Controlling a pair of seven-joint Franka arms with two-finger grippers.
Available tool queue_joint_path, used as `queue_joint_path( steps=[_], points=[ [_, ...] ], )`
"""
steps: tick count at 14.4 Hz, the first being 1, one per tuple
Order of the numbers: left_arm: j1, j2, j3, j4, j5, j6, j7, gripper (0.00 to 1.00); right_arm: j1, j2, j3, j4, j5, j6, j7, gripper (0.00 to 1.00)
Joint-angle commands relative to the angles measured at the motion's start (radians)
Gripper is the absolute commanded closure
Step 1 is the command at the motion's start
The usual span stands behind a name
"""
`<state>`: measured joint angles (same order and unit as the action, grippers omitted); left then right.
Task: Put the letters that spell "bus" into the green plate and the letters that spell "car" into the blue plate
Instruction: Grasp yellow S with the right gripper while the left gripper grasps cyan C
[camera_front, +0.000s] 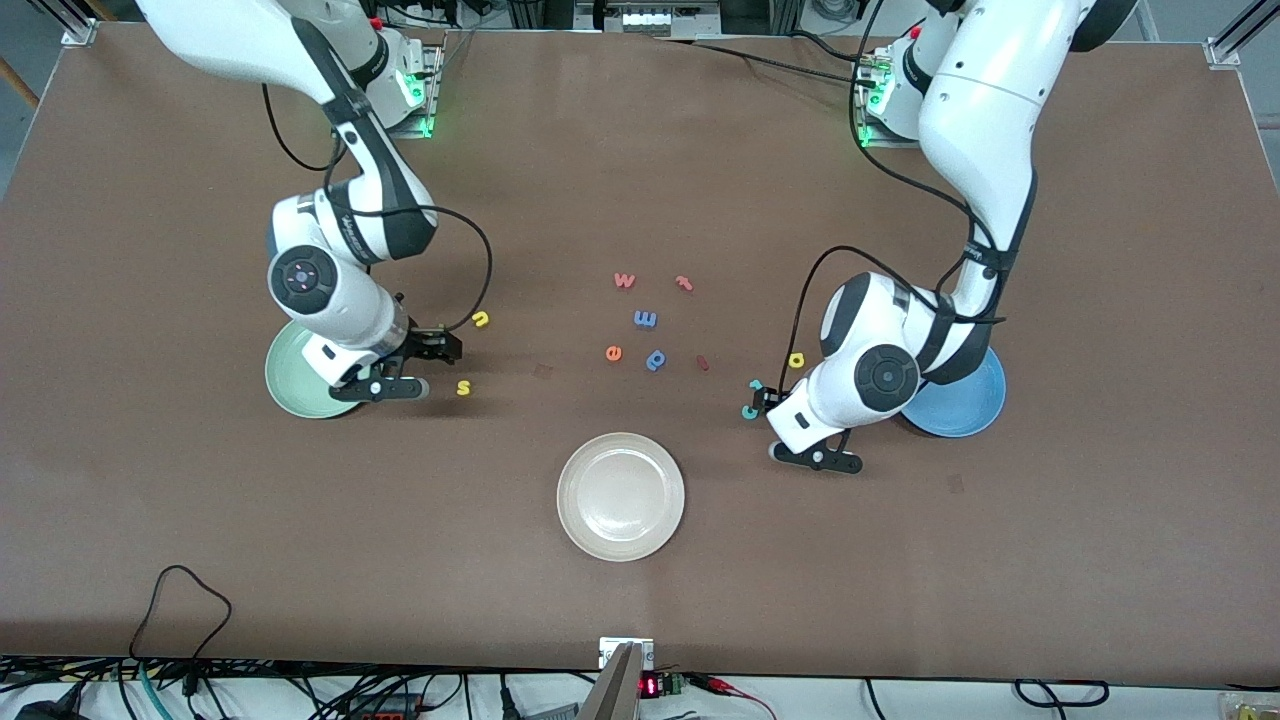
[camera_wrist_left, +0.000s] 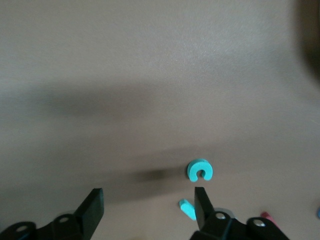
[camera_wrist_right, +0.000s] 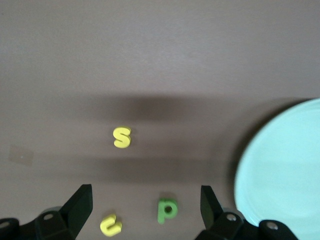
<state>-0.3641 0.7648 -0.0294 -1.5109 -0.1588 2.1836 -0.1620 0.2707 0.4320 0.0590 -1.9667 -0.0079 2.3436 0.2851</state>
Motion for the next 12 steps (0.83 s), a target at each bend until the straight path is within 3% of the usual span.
queue_joint_path(
  steps=[1,3,12],
  points=[
    [-0.05,0.069,0.011,0.073,-0.011,0.044,-0.057,0.22,0.024,0.031,-0.007,0.023,0.006,0.02,0.017,0.29],
    [-0.068,0.113,0.017,0.112,-0.008,0.064,-0.071,0.22,0.024,0.037,-0.007,0.025,0.006,0.022,0.02,0.37],
    [-0.097,0.134,0.019,0.13,-0.001,0.064,-0.07,0.31,0.047,0.117,-0.008,0.074,0.006,0.063,0.06,0.42]
  ],
)
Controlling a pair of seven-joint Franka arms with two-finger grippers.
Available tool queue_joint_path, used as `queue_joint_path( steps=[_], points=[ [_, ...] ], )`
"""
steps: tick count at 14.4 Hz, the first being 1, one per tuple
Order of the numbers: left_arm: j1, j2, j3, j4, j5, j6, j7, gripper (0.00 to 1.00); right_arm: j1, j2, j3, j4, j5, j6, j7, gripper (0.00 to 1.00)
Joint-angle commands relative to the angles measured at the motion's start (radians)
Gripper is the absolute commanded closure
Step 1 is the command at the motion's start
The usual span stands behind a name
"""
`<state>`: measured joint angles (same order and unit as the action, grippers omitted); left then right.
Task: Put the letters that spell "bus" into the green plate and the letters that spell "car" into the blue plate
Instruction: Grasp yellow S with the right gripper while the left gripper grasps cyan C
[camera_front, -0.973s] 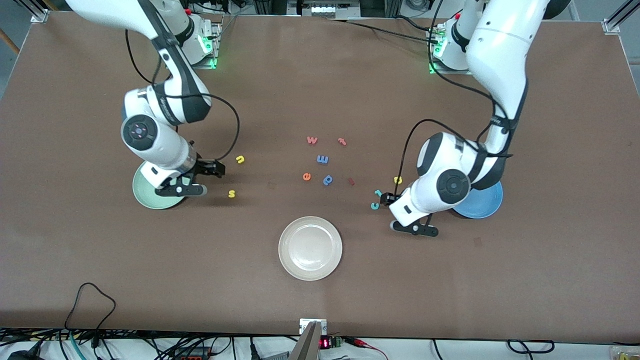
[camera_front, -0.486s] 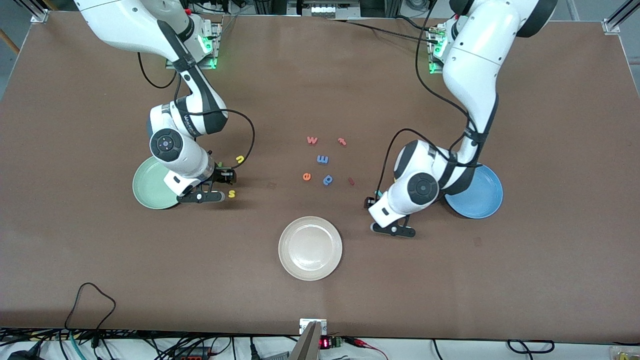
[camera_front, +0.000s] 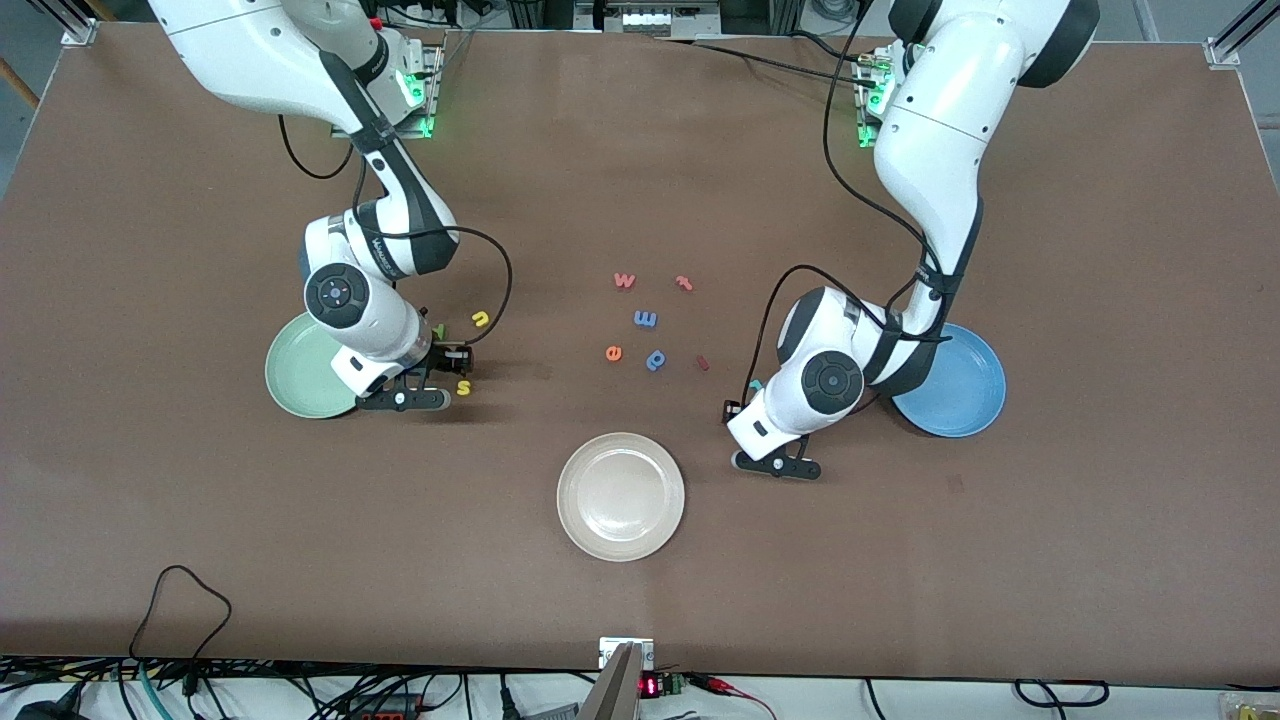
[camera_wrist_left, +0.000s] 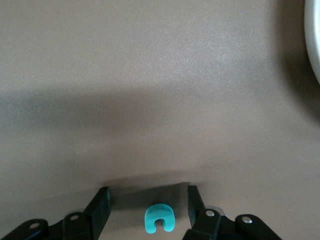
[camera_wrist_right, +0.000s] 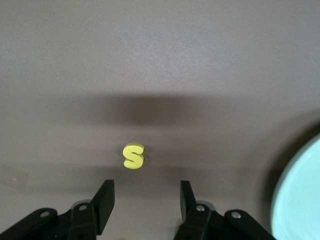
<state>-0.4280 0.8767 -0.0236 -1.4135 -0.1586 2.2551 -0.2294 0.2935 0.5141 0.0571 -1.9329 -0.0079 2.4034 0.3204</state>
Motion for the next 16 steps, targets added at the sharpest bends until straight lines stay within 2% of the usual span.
queue_joint_path(
  steps=[1,5,8,10,16],
  points=[
    [-0.044,0.021,0.016,0.031,-0.001,-0.012,-0.002,0.31,0.024,0.04,-0.006,0.04,0.006,0.003,0.026,0.42],
    [-0.044,0.013,0.016,0.018,0.002,-0.026,-0.002,0.31,0.026,0.063,-0.006,0.057,0.006,0.016,0.026,0.42],
    [-0.044,0.011,0.016,0.018,0.072,-0.061,-0.002,0.32,0.033,0.073,-0.006,0.063,0.006,0.019,0.026,0.42],
    [-0.044,0.013,0.016,0.018,0.076,-0.074,-0.002,0.35,0.035,0.083,-0.006,0.072,0.006,0.026,0.026,0.42],
    [-0.044,0.013,0.016,0.013,0.077,-0.075,-0.001,0.68,0.033,0.107,-0.011,0.072,0.002,0.048,0.025,0.42]
  ],
)
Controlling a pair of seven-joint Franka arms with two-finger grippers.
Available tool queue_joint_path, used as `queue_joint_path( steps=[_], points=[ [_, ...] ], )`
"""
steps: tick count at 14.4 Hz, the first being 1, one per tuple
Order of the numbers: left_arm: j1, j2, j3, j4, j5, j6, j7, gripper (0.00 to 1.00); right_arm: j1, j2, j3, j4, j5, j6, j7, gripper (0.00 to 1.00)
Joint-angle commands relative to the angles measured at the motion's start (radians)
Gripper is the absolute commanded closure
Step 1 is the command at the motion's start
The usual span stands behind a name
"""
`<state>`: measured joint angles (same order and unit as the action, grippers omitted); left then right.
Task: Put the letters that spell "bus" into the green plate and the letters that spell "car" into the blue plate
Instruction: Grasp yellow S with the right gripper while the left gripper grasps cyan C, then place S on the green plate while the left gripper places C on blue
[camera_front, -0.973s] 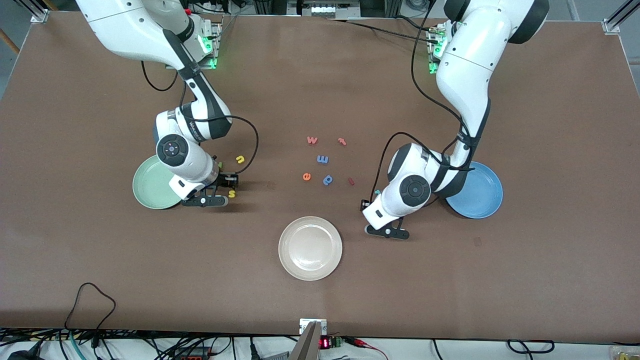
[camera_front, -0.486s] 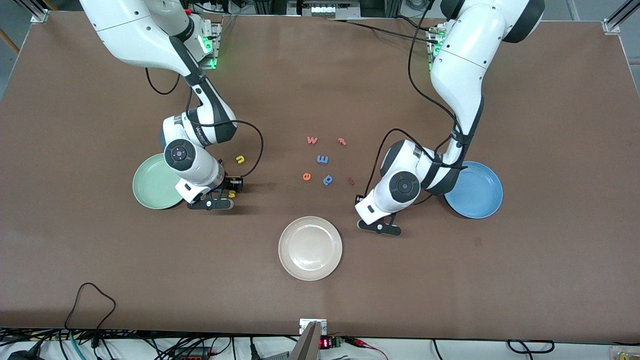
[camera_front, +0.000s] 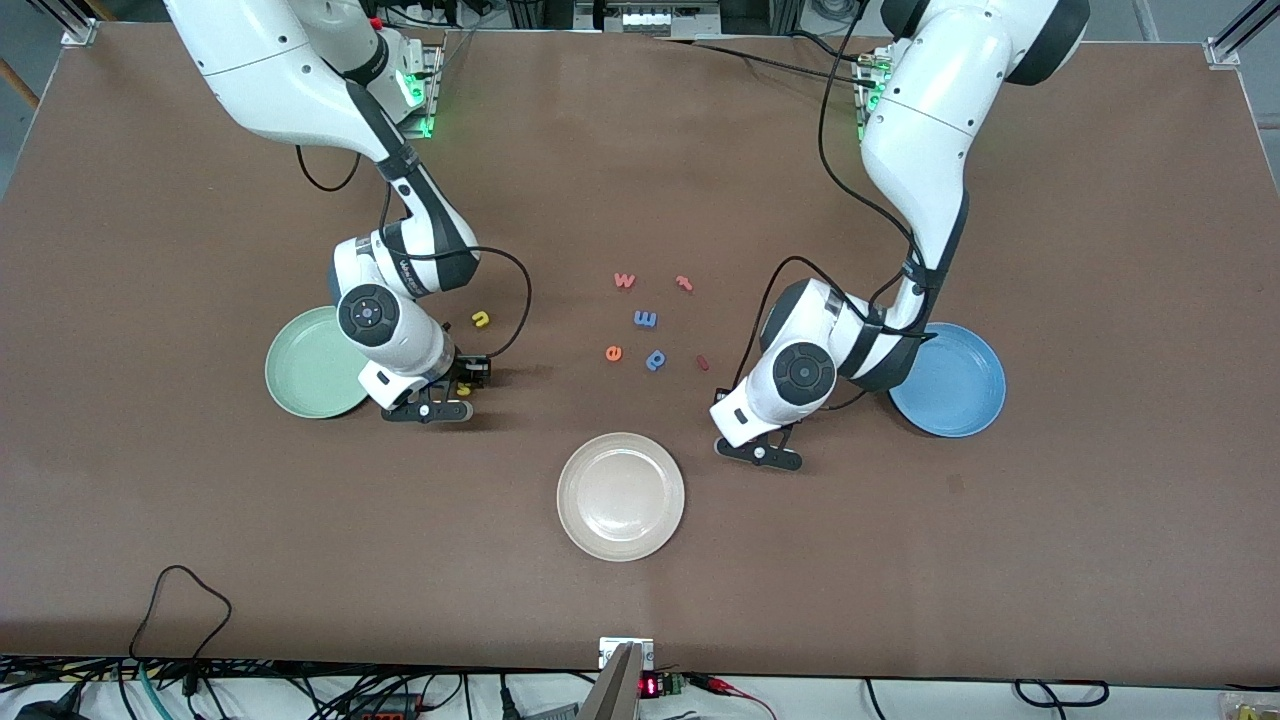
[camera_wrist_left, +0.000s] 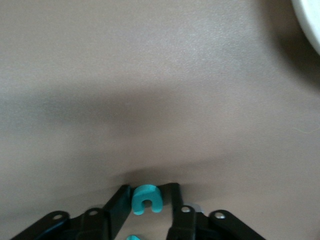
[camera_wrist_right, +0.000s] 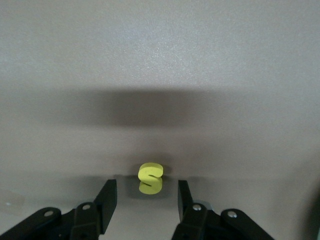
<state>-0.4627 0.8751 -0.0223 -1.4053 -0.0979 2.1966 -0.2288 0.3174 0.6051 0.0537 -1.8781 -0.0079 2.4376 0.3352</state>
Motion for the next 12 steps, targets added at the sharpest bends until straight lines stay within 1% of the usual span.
queue_joint_path(
  steps=[1,3,5,6,7,9,12],
  points=[
    [-0.008,0.015,0.015,0.005,0.015,-0.017,-0.001,0.74,0.009,0.024,-0.008,0.017,0.002,0.02,0.011,0.43],
    [-0.004,0.01,0.015,0.005,0.015,-0.017,0.003,0.83,0.009,0.031,-0.009,0.017,0.0,0.03,0.011,0.43],
    [0.004,-0.005,0.018,0.006,0.017,-0.024,0.008,0.85,0.011,0.033,-0.009,0.017,0.0,0.031,0.01,0.44],
    [0.013,-0.019,0.019,0.006,0.017,-0.044,0.008,0.85,0.009,0.033,-0.009,0.017,0.0,0.031,0.01,0.47],
    [0.022,-0.037,0.022,0.011,0.017,-0.076,0.008,0.86,0.009,0.033,-0.009,0.017,0.0,0.031,0.01,0.53],
    [0.048,-0.088,0.07,0.012,0.059,-0.151,0.02,0.86,0.009,0.033,-0.009,0.017,-0.001,0.031,0.008,0.69],
    [0.181,-0.143,0.073,0.003,0.086,-0.266,0.147,0.86,0.009,0.033,-0.009,0.017,0.0,0.031,0.01,0.93]
  ],
)
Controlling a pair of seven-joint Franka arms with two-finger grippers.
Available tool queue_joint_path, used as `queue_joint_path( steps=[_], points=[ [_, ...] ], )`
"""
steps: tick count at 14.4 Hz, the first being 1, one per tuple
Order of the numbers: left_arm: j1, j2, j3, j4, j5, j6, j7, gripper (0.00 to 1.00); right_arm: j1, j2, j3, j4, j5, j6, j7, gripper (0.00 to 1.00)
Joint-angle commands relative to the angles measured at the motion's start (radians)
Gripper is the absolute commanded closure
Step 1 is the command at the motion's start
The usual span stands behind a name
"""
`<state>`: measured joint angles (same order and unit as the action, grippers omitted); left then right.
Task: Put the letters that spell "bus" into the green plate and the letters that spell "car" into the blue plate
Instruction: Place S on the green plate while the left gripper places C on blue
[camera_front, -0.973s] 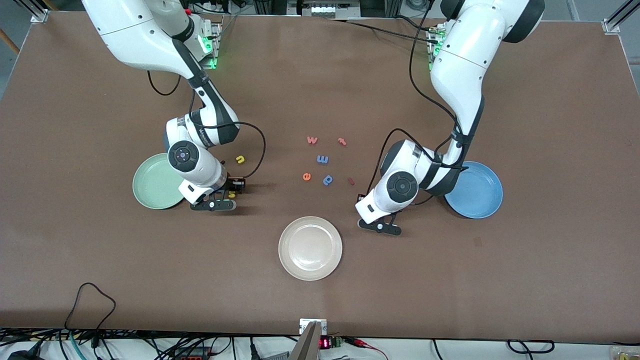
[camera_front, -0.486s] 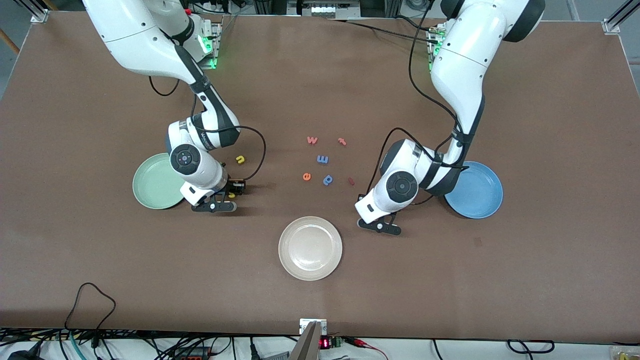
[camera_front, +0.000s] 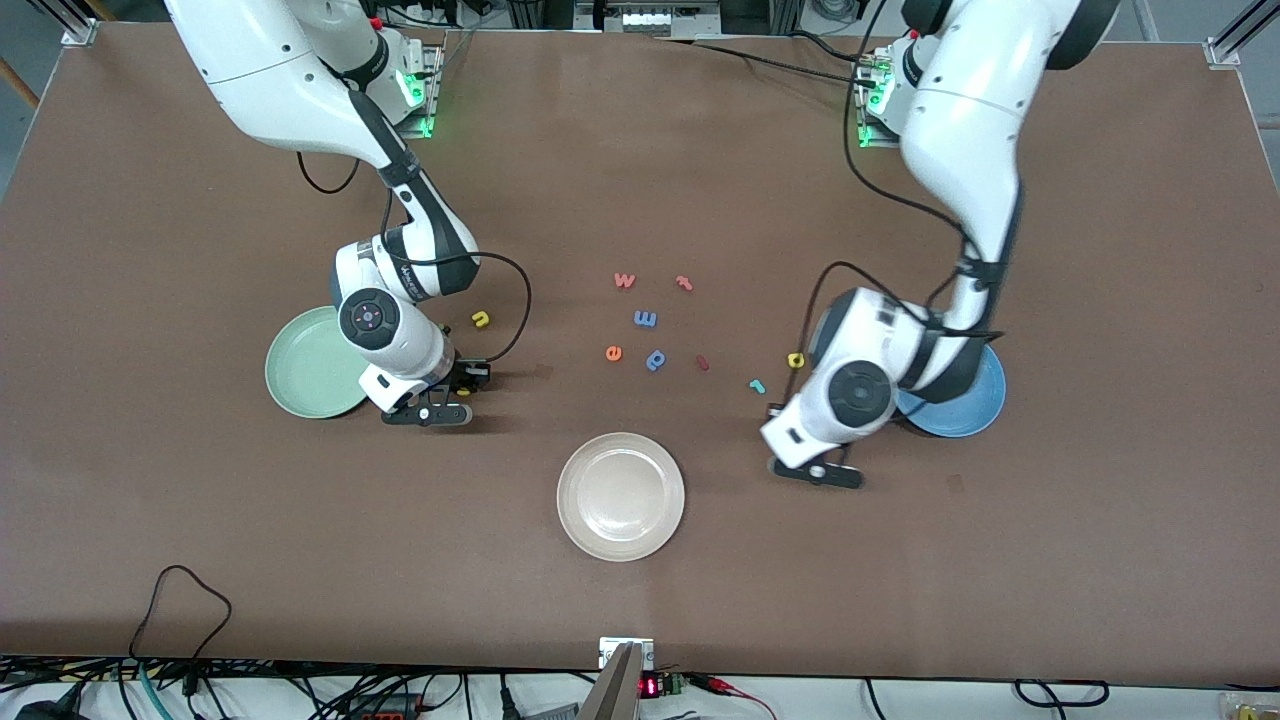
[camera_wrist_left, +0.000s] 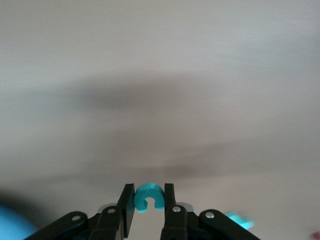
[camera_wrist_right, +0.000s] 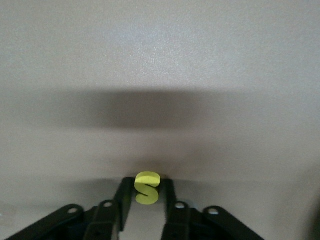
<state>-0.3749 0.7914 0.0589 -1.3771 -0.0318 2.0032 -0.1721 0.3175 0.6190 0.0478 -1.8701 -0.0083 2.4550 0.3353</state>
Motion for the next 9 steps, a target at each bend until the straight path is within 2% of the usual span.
queue_joint_path(
  steps=[1,3,5,8,9],
  points=[
    [0.135,-0.085,-0.01,-0.043,0.02,-0.116,0.124,0.86,0.006,0.018,-0.003,0.009,0.001,0.013,0.008,0.99],
    [0.174,-0.145,-0.007,-0.138,0.021,-0.139,0.152,0.85,-0.003,0.015,-0.005,0.009,0.001,0.01,0.002,1.0],
    [0.214,-0.197,-0.007,-0.274,0.021,-0.072,0.181,0.82,-0.029,-0.01,-0.014,0.008,-0.005,-0.016,-0.01,1.0],
    [0.252,-0.233,-0.008,-0.434,0.021,0.076,0.227,0.8,-0.084,-0.099,-0.016,0.009,-0.007,-0.189,-0.021,1.0],
    [0.26,-0.235,-0.008,-0.476,0.021,0.129,0.23,0.76,-0.113,-0.122,-0.016,0.009,-0.007,-0.249,-0.036,1.0]
  ],
)
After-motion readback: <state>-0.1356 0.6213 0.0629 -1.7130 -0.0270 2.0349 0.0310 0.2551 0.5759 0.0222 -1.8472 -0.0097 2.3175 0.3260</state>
